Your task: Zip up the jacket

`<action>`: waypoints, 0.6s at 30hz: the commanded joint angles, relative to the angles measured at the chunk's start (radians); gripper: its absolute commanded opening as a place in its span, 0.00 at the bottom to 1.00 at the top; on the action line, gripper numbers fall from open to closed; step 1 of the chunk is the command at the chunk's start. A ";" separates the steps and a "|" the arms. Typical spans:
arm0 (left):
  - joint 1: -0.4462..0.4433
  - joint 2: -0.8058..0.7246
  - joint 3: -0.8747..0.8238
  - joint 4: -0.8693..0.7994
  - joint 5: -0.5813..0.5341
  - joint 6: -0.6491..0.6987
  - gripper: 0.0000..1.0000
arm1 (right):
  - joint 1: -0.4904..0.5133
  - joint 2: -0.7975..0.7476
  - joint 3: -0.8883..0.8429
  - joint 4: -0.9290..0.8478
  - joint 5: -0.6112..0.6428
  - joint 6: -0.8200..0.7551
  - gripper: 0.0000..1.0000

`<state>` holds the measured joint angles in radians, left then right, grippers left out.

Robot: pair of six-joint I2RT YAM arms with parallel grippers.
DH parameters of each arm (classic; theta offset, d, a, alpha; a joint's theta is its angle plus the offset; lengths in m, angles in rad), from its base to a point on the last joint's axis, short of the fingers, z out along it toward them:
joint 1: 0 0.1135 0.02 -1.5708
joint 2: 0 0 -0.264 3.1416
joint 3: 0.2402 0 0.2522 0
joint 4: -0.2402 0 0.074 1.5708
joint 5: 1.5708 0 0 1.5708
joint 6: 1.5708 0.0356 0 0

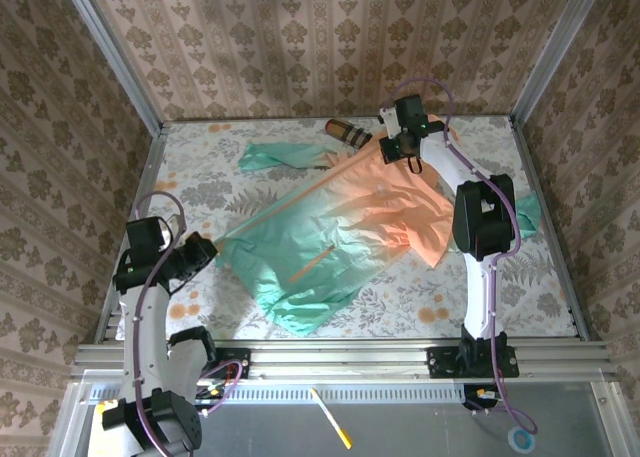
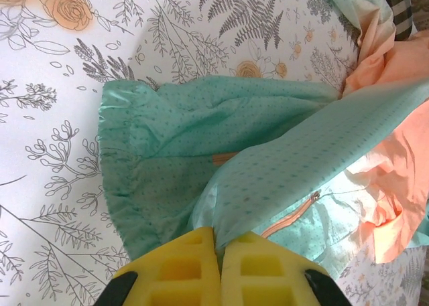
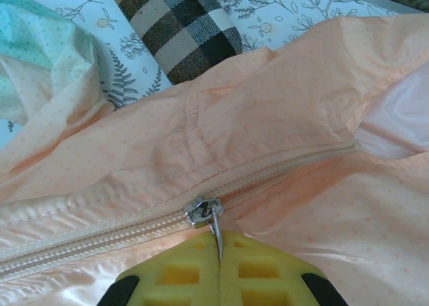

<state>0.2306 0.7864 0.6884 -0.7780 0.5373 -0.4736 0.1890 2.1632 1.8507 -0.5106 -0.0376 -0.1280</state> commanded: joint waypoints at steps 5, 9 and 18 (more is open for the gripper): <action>0.044 -0.016 0.049 -0.056 -0.054 0.046 0.00 | -0.043 -0.003 0.049 -0.020 0.080 0.011 0.00; 0.053 -0.021 0.063 -0.077 -0.047 0.056 0.00 | -0.048 -0.007 0.054 -0.021 0.094 0.003 0.00; 0.076 -0.039 0.076 -0.105 -0.039 0.077 0.00 | -0.066 -0.019 0.073 -0.021 0.121 -0.043 0.00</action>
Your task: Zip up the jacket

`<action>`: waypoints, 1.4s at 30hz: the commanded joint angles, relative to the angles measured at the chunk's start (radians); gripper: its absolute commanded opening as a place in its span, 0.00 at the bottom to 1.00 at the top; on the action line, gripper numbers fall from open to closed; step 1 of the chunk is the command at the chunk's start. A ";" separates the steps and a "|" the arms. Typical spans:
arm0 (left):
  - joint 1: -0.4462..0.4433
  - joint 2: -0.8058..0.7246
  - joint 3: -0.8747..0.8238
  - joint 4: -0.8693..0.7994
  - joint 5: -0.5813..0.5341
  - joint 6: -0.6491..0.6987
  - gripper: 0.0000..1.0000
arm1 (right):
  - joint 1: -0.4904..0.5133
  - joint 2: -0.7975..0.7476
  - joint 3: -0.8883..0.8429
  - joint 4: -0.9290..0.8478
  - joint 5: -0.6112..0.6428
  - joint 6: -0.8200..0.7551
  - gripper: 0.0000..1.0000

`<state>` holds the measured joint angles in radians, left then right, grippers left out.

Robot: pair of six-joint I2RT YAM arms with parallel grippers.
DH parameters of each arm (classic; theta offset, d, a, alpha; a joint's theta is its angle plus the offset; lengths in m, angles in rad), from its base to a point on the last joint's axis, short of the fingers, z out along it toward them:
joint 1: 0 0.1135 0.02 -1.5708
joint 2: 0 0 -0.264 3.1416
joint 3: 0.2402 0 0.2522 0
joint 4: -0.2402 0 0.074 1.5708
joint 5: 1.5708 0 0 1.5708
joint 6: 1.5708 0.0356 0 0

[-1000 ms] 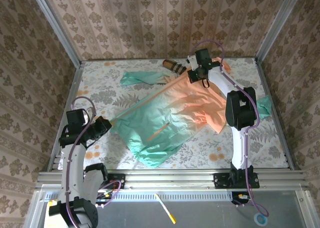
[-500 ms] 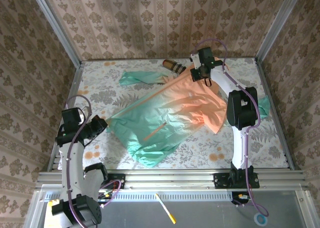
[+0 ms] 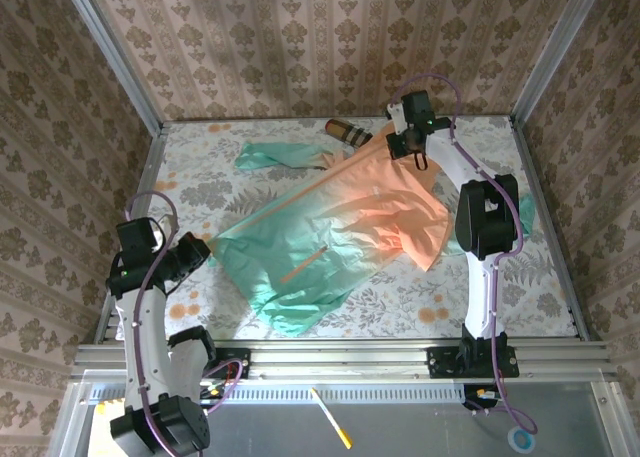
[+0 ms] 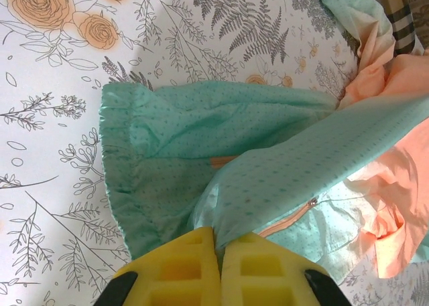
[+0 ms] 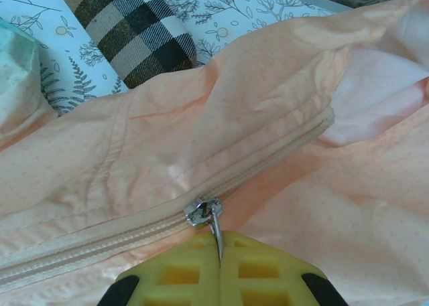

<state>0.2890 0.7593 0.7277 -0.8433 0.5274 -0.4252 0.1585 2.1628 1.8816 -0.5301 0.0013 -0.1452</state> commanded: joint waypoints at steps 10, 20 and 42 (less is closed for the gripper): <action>0.044 -0.005 0.033 -0.025 -0.013 0.038 0.00 | -0.074 -0.022 0.062 -0.046 0.043 -0.010 0.00; 0.049 0.001 0.034 -0.021 0.014 0.051 0.00 | -0.097 0.003 0.084 -0.066 0.024 -0.005 0.00; 0.085 0.084 0.030 0.027 0.025 0.085 0.00 | -0.125 0.101 0.206 -0.116 0.004 0.015 0.00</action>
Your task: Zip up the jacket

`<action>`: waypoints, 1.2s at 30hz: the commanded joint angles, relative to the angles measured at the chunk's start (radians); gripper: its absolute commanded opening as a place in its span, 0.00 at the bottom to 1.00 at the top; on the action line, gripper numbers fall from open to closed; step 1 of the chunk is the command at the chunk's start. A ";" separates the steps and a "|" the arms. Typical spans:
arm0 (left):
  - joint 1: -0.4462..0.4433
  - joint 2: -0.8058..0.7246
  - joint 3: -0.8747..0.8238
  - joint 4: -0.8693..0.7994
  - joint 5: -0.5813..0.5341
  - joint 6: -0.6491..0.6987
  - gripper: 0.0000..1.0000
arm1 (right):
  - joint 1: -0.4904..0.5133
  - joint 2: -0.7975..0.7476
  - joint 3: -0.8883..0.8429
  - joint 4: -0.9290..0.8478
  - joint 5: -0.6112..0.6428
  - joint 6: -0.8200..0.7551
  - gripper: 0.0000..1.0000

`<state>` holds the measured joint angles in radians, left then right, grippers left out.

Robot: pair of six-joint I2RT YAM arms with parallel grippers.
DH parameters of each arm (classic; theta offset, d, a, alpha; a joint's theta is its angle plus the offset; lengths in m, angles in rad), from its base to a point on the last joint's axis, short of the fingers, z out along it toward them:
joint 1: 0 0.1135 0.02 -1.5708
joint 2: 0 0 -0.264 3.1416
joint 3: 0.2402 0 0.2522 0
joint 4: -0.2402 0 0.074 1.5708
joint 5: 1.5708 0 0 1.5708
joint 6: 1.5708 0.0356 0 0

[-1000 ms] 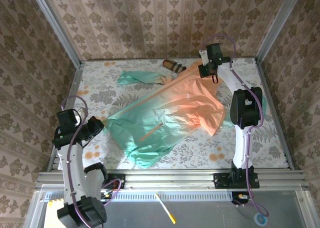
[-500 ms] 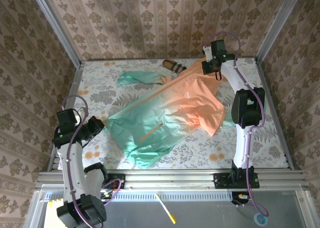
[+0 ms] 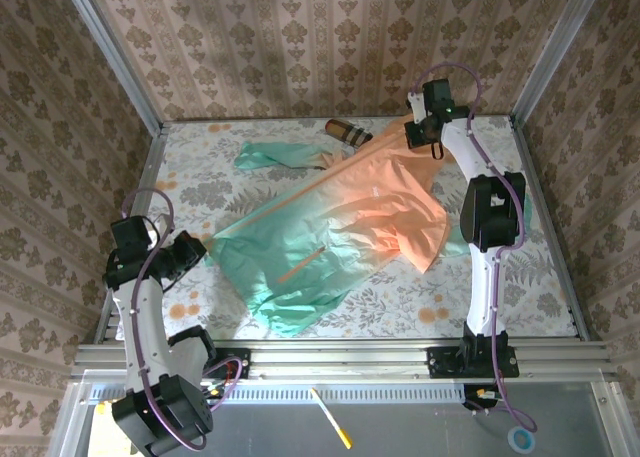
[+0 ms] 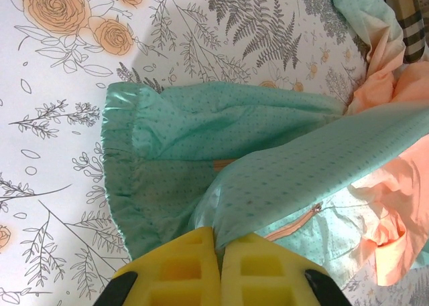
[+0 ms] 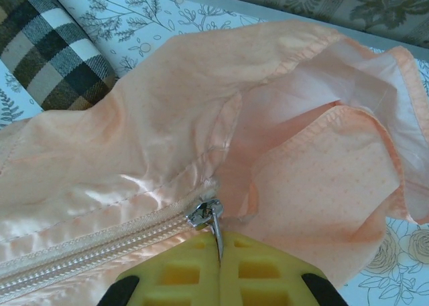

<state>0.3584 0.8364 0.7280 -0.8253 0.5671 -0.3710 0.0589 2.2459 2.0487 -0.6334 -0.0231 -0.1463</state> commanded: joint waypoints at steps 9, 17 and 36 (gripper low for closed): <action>0.034 0.040 0.033 0.027 -0.023 0.046 0.00 | -0.034 0.035 0.053 -0.029 0.044 0.000 0.00; 0.061 0.069 0.028 0.041 0.004 0.058 0.00 | -0.042 0.055 0.083 -0.050 0.038 0.003 0.00; 0.069 0.288 -0.004 0.261 -0.041 0.024 0.46 | -0.039 0.061 0.070 -0.029 -0.027 0.146 0.46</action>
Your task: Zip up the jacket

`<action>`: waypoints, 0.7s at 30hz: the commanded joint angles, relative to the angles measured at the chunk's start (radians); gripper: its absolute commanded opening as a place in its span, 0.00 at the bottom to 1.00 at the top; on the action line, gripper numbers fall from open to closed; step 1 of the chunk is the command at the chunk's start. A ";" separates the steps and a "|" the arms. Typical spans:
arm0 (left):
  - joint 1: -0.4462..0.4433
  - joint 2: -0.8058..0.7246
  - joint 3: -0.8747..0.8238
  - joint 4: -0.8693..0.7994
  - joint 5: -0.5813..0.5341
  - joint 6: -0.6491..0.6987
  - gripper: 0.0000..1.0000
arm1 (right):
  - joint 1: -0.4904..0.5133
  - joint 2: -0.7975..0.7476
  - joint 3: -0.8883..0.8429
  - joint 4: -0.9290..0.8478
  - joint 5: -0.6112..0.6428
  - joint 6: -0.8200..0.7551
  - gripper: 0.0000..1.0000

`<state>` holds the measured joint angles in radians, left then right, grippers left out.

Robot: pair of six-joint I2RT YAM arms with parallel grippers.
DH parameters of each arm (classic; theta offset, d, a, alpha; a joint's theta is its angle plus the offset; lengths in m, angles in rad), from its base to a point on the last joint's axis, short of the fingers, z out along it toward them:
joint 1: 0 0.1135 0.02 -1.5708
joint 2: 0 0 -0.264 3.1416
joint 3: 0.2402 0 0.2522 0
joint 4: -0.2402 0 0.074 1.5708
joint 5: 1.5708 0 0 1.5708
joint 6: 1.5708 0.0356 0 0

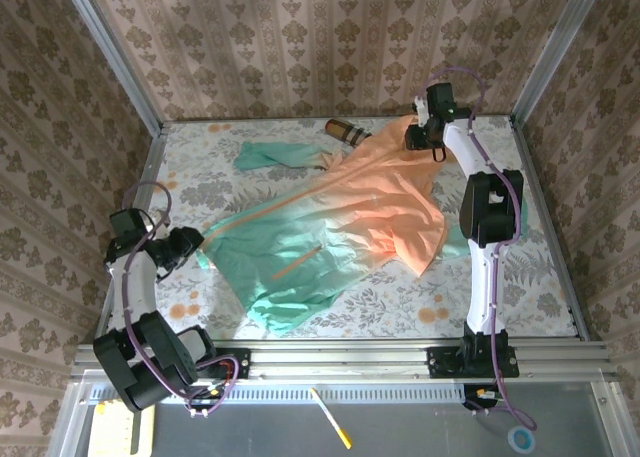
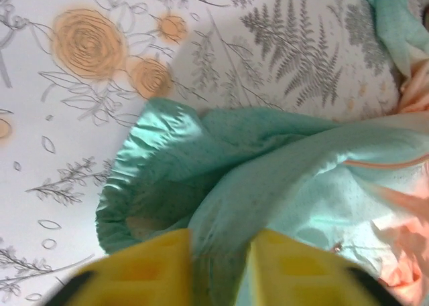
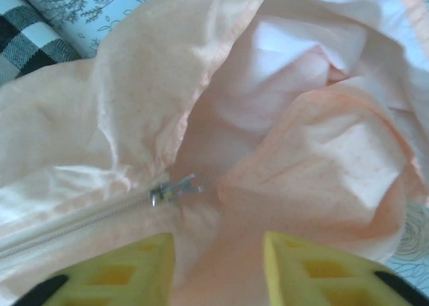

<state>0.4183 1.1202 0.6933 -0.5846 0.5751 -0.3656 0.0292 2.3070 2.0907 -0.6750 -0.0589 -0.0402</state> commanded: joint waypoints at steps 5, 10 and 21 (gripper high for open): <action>0.014 -0.045 0.093 -0.017 -0.115 0.047 0.56 | -0.002 -0.055 0.014 0.030 0.009 0.063 0.53; 0.020 -0.068 0.166 -0.076 -0.091 0.114 0.56 | 0.001 -0.137 -0.096 0.082 0.034 0.060 0.54; 0.028 -0.100 0.393 -0.227 -0.045 0.212 0.58 | 0.001 -0.431 -0.420 0.193 0.111 0.016 0.56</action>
<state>0.4404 1.0451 1.0264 -0.7570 0.4973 -0.2005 0.0269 1.9652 1.7306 -0.5343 0.0078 -0.0040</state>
